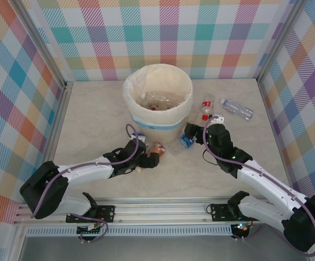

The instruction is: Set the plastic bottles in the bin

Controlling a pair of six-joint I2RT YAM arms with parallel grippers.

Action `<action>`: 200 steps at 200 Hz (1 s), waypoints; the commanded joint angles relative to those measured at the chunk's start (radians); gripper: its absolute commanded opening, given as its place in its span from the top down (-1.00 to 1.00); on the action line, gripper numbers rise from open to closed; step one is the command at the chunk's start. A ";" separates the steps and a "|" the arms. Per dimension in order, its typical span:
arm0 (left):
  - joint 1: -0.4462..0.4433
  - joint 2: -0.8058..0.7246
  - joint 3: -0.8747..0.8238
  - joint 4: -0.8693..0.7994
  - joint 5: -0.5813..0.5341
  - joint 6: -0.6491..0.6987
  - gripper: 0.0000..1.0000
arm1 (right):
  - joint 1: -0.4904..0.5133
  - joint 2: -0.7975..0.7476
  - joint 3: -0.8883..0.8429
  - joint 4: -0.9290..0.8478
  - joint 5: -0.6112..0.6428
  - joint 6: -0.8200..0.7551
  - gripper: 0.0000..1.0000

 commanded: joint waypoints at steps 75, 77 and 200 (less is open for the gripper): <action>-0.180 0.251 0.182 -0.110 -0.179 0.162 -1.00 | -0.007 0.013 0.047 0.025 0.017 0.005 -1.00; -0.181 0.258 0.188 -0.120 -0.185 0.162 -1.00 | -0.007 0.013 0.049 0.023 0.017 0.005 -0.99; -0.216 0.038 0.124 -0.070 -0.272 0.151 0.10 | -0.012 -0.015 0.043 0.004 0.040 0.003 -0.99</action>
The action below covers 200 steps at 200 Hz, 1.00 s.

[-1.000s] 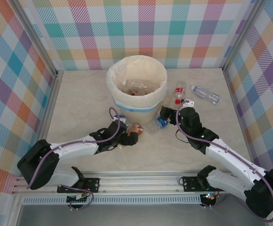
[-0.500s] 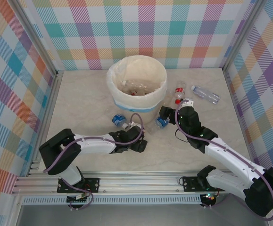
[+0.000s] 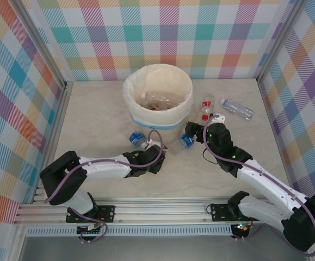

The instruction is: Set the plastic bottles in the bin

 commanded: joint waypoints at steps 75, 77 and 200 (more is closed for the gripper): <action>-0.044 -0.445 -0.053 0.117 -0.137 0.089 -0.02 | -0.007 -0.019 0.023 0.033 0.039 0.023 -1.00; -0.042 -0.451 -0.053 0.117 -0.141 0.086 -0.02 | -0.007 -0.020 0.023 0.033 0.040 0.023 -0.99; 0.177 -0.423 0.381 0.086 -0.103 0.134 -0.04 | -0.013 -0.018 0.043 0.059 0.054 0.000 -0.99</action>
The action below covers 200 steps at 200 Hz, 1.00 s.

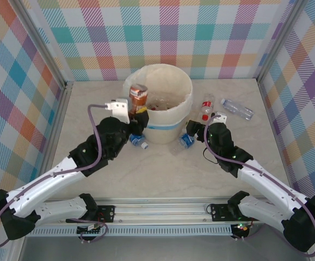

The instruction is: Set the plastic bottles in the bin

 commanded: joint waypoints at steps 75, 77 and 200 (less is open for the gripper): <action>0.178 0.332 0.340 0.032 0.180 0.109 -0.05 | -0.008 -0.055 0.038 0.037 0.022 0.000 -0.99; 0.181 0.339 0.349 0.025 0.179 0.114 -0.05 | -0.008 -0.056 0.037 0.037 0.022 0.000 -0.99; 0.296 0.643 0.693 -0.345 0.126 0.138 -0.65 | -0.012 -0.156 0.004 -0.011 0.048 -0.001 -0.99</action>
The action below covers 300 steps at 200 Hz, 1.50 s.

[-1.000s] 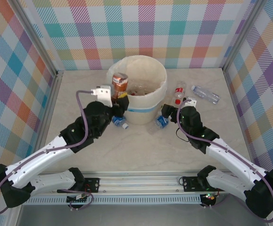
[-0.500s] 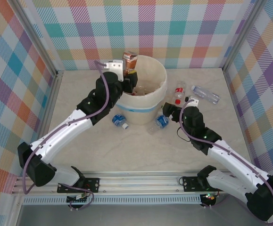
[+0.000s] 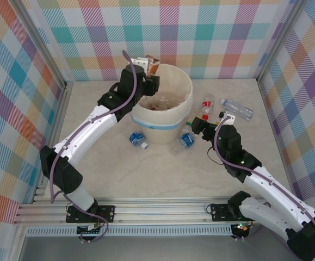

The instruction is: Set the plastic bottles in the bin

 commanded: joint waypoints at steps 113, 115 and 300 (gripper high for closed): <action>0.011 -0.131 -0.047 -0.052 0.007 -0.100 -1.00 | -0.024 0.007 -0.004 -0.030 0.031 0.007 -0.99; 0.011 -0.134 -0.052 -0.050 0.009 -0.102 -1.00 | -0.025 0.010 -0.003 -0.030 0.030 0.009 -0.99; 0.092 -0.594 -0.769 0.187 -0.089 -0.562 -1.00 | -0.060 0.258 -0.097 -0.010 -0.238 0.485 -0.99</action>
